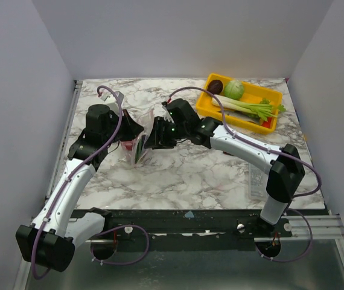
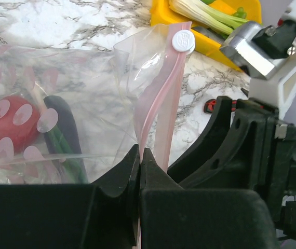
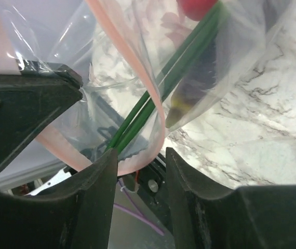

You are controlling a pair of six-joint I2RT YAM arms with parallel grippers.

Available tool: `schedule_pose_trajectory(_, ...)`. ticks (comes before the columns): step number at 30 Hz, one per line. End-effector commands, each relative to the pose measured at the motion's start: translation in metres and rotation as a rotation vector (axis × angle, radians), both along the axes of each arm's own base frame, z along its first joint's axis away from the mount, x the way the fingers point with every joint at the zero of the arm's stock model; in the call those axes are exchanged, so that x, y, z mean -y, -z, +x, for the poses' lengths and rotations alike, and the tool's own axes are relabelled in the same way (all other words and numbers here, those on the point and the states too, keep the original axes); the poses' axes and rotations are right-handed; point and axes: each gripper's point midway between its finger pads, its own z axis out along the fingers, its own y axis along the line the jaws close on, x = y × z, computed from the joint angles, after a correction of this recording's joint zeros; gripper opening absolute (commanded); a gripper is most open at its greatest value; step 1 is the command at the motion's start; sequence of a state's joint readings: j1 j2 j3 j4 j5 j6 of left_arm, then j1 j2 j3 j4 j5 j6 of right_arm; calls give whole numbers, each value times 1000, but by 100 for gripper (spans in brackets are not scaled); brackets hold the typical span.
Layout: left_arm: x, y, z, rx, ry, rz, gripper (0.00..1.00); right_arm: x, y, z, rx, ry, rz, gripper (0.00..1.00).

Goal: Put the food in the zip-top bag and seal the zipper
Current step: Adjust the zipper food storage bag at the center of the board.

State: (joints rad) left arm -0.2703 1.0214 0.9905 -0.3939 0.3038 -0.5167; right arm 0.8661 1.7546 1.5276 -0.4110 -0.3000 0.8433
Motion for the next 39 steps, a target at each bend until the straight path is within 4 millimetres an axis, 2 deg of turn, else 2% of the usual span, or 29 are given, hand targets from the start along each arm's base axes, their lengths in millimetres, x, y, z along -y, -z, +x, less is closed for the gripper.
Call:
schedule_pose_trajectory(1, 1, -13, 1, 25, 6, -7, 0, -15, 2, 15, 76, 38, 33, 38)
schedule_pose_trajectory(3, -3, -18, 2, 20, -23, -1, 0, -23, -11, 19, 90, 27, 60, 18)
schedule_pose_trajectory(5, -18, -30, 0, -24, -136, -6, 0, -27, -28, 22, 108, 19, 69, 2)
schedule_pose_trajectory(6, -22, -40, -5, -35, -172, -24, 0, -30, -41, 23, 120, 13, 89, 0)
schedule_pose_trajectory(10, -34, -93, -17, 66, -230, -64, 0, -31, -96, 21, 170, 35, 232, 0)
schedule_pose_trajectory(14, -59, -124, -20, 129, -334, -7, 0, -33, -132, 20, 175, 29, 316, 0)
schedule_pose_trajectory(17, -85, -122, -16, 137, -450, 78, 0, -30, -147, 22, 193, 21, 321, 0)
schedule_pose_trajectory(20, -94, -110, -18, 108, -478, 96, 0, -23, -172, 19, 224, 10, 329, 0)
schedule_pose_trajectory(22, -82, -108, -22, 100, -426, 38, 0, -25, -192, 7, 209, -40, 396, 0)
schedule_pose_trajectory(24, -56, -111, -31, 86, -300, -53, 0, -33, -208, -7, 178, -109, 484, 0)
schedule_pose_trajectory(25, -47, -109, -34, 68, -261, -90, 0, -36, -211, -12, 170, -135, 515, 0)
schedule_pose_trajectory(26, -38, -102, -35, 43, -223, -126, 0, -38, -206, -11, 159, -137, 518, 0)
schedule_pose_trajectory(28, -30, -87, -30, 19, -206, -161, 0, -42, -180, -3, 136, -110, 473, 0)
schedule_pose_trajectory(29, -32, -74, -24, -13, -227, -147, 0, -43, -162, 2, 125, -97, 434, 0)
schedule_pose_trajectory(31, -39, -62, -18, -69, -256, -112, 0, -44, -135, 14, 151, -76, 320, 0)
schedule_pose_trajectory(32, -42, -65, -17, -70, -266, -105, 0, -42, -129, 18, 159, -69, 278, 0)
schedule_pose_trajectory(33, -47, -71, -19, -58, -284, -96, 0, -42, -132, 20, 186, -73, 265, 0)
schedule_pose_trajectory(36, -64, -105, -25, 109, -351, -102, 0, -42, -142, 24, 245, -80, 275, 0)
schedule_pose_trajectory(39, -91, -120, -23, 178, -472, -35, 0, -49, -139, 29, 264, -101, 267, 0)
